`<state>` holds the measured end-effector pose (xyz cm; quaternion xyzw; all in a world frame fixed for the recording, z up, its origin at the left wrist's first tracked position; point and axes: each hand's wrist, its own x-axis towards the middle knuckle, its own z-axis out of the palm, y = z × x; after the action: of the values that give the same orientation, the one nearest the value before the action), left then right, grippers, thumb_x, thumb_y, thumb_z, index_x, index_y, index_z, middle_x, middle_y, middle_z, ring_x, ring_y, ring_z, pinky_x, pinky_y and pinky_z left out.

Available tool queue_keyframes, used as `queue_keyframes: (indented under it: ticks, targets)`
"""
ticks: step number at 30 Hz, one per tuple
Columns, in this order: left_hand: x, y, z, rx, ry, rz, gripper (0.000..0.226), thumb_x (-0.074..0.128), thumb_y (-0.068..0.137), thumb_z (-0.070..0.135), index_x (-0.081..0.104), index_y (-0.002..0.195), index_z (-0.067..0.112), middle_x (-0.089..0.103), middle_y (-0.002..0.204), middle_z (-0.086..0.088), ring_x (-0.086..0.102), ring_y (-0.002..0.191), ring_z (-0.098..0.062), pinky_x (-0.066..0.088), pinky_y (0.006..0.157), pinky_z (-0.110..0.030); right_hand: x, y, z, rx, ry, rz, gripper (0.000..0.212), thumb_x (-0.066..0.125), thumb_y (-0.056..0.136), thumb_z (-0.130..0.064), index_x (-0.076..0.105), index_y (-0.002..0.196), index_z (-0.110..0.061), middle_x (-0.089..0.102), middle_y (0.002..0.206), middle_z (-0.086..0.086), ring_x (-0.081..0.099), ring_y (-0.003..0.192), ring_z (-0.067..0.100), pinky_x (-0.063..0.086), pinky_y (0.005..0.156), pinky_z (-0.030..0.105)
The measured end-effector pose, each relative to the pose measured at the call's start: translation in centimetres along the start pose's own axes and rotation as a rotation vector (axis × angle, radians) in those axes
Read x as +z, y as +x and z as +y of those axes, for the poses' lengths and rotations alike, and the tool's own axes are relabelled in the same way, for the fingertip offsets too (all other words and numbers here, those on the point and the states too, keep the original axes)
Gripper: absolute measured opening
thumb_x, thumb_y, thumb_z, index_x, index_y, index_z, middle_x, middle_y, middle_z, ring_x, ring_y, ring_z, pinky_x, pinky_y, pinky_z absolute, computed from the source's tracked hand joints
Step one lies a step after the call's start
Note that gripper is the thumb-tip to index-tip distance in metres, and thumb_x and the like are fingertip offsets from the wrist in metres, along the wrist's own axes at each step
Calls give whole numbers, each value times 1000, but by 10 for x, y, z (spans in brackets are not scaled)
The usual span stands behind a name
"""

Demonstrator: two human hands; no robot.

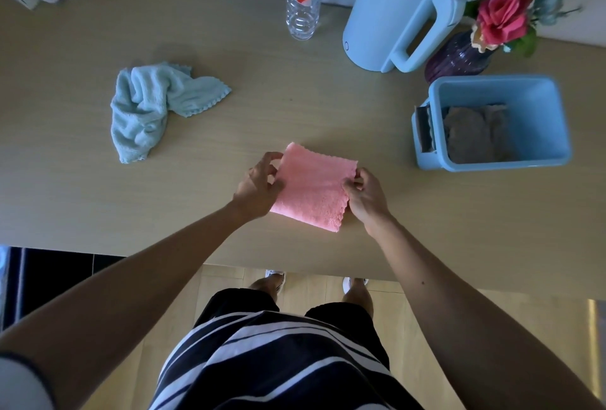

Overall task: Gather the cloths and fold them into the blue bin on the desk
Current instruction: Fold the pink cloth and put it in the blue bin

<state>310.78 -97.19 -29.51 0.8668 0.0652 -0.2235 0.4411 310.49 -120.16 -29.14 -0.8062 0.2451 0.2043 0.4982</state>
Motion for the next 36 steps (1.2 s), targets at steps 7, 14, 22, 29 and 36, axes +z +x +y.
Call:
queue_keyframes:
  ticks: [7, 14, 22, 29, 36]
  targets:
    - [5, -9, -4, 325, 296, 252, 53, 57, 87, -1, 48, 139, 5, 55, 117, -13, 55, 99, -24, 55, 75, -41, 5, -11, -4, -68, -151, 157, 42, 64, 97, -19, 44, 131, -6, 66, 111, 10, 66, 93, 24, 56, 88, 41]
    - [17, -2, -5, 817, 736, -48, 51, 54, 98, 18, 49, 146, 1, 46, 153, -20, 41, 145, -37, 33, 119, -52, 39, -39, 8, -531, -678, 118, 80, 66, 91, -23, 23, 157, -5, 30, 162, 14, 27, 150, 29, 27, 121, 45]
    - [20, 30, -30, 758, 944, -198, 86, 29, 97, 65, 12, 161, 9, 9, 169, -13, 6, 157, -34, 5, 125, -57, 45, -36, 51, -431, -943, 47, 83, 33, 100, -60, -2, 161, -14, -8, 169, 9, -5, 156, 35, 5, 123, 55]
    - [10, 41, -10, 555, 942, -145, 95, 48, 93, 64, 15, 159, 4, 14, 168, -17, 9, 157, -31, 5, 126, -53, 40, -42, 47, -373, -1012, 15, 86, 29, 98, -63, -5, 161, -15, -15, 169, 7, -6, 155, 36, 8, 124, 58]
    - [10, 48, 41, 445, 837, -137, 65, 74, 85, 40, 51, 138, 12, 60, 131, -11, 59, 118, -30, 41, 104, -40, 26, -58, 20, -321, -812, 27, 89, 46, 99, -51, -9, 160, -16, -12, 168, 10, -8, 156, 30, -1, 125, 52]
